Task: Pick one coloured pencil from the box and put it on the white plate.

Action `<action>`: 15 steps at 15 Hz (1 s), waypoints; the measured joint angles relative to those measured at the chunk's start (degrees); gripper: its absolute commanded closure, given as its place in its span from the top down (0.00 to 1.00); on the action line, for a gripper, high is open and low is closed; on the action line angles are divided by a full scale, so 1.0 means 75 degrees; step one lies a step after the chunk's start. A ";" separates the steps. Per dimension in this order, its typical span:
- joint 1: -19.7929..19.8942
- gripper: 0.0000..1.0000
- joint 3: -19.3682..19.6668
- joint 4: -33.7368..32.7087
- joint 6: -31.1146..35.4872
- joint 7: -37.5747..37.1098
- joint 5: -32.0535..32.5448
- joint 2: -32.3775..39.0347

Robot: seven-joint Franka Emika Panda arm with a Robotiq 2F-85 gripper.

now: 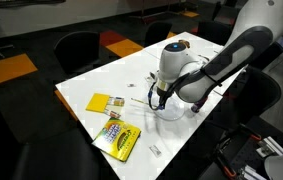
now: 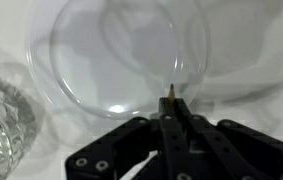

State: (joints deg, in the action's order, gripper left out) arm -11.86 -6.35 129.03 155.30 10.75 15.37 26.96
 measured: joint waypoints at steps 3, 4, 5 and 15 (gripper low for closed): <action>-0.0811 0.02 0.1177 0.0432 0.0004 -0.1805 0.1561 -0.0277; -0.1033 0.02 0.1543 0.0536 0.0003 -0.2434 0.2027 -0.0373; -0.1220 0.02 0.1879 0.0634 -0.0009 -0.3106 0.2456 -0.0459; -0.1260 0.40 0.2152 0.1397 -0.0377 -0.5967 0.3655 -0.0650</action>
State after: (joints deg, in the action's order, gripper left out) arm -21.32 9.80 139.50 152.48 -34.00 42.78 22.08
